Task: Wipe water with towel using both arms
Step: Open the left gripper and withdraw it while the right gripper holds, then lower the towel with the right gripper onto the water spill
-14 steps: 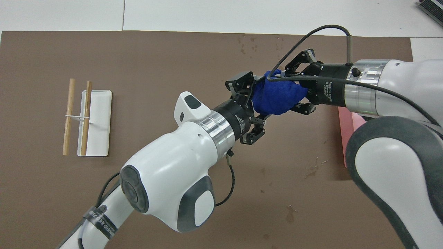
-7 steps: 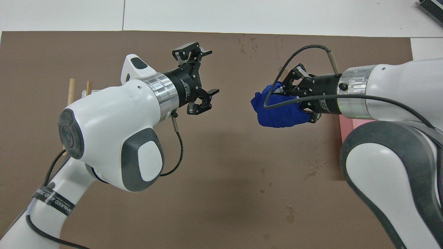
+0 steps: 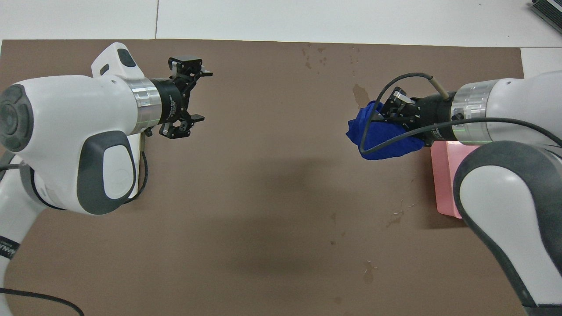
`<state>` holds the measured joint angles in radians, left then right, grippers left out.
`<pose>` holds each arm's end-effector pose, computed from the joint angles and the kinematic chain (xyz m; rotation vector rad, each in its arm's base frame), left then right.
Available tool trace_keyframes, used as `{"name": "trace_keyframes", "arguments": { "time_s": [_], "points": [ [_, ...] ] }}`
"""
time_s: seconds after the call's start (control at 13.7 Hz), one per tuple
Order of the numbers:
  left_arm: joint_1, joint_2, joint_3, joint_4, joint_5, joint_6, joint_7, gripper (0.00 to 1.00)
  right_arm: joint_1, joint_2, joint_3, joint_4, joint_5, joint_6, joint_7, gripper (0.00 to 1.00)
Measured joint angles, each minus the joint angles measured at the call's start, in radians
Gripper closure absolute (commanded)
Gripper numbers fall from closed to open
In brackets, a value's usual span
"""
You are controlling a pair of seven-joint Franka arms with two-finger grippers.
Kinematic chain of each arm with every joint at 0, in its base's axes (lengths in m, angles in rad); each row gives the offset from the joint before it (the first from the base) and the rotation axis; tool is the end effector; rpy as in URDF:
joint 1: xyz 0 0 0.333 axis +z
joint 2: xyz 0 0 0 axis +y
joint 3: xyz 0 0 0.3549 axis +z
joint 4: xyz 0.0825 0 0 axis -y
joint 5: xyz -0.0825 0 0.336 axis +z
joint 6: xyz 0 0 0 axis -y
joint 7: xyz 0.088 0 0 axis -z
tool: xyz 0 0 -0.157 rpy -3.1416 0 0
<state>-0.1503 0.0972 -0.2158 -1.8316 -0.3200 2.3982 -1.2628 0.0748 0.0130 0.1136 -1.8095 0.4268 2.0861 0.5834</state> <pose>0.5666 -0.2259 0.5411 2.2265 1.3460 0.1469 0.5439 0.1426 0.5626 -2.5691 0.7366 -0.1231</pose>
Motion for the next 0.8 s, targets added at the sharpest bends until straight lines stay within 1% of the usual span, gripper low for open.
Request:
{"name": "trace_keyframes", "arguments": {
  "time_s": [0.15, 0.29, 0.51, 0.66, 0.8],
  "points": [
    [0.034, -0.008, 0.000, 0.001, 0.099, -0.082, 0.140, 0.00, -0.003, 0.030, 0.000, -0.003, -0.092, 0.016, -0.107, 1.00],
    [0.063, -0.016, 0.000, 0.008, 0.171, -0.191, 0.354, 0.00, -0.003, 0.071, 0.000, -0.004, -0.185, 0.058, -0.207, 1.00],
    [0.079, -0.022, 0.000, 0.071, 0.286, -0.445, 0.705, 0.00, -0.002, 0.150, 0.001, -0.007, -0.278, 0.152, -0.315, 1.00],
    [0.110, -0.026, 0.002, 0.121, 0.304, -0.577, 0.903, 0.00, -0.002, 0.208, 0.001, -0.007, -0.299, 0.229, -0.358, 1.00],
    [0.172, -0.030, 0.004, 0.165, 0.306, -0.662, 1.036, 0.00, -0.002, 0.262, 0.002, -0.007, -0.316, 0.300, -0.380, 1.00]
  ]
}}
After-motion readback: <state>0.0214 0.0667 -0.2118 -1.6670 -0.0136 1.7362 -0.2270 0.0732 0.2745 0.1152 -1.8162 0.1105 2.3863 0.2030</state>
